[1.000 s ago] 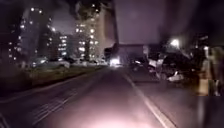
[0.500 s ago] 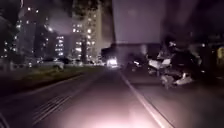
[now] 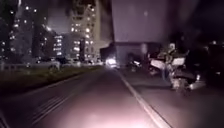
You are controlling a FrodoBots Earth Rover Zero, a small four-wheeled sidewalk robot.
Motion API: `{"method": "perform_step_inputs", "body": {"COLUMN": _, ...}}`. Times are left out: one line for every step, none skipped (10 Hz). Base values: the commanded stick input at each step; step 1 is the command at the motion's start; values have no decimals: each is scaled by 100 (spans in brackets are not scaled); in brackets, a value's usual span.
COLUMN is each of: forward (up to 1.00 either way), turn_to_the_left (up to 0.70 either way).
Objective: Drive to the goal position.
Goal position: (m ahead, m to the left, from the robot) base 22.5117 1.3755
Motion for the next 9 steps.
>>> {"method": "perform_step_inputs", "body": {"forward": 45, "turn_to_the_left": 0}}
{"method": "perform_step_inputs", "body": {"forward": 45, "turn_to_the_left": 0}}
{"method": "perform_step_inputs", "body": {"forward": 45, "turn_to_the_left": 0}}
{"method": "perform_step_inputs", "body": {"forward": 45, "turn_to_the_left": 0}}
{"method": "perform_step_inputs", "body": {"forward": 45, "turn_to_the_left": 0}}
{"method": "perform_step_inputs", "body": {"forward": 45, "turn_to_the_left": 0}}
{"method": "perform_step_inputs", "body": {"forward": 45, "turn_to_the_left": 0}}
{"method": "perform_step_inputs", "body": {"forward": 45, "turn_to_the_left": 0}}
{"method": "perform_step_inputs", "body": {"forward": 45, "turn_to_the_left": 0}}
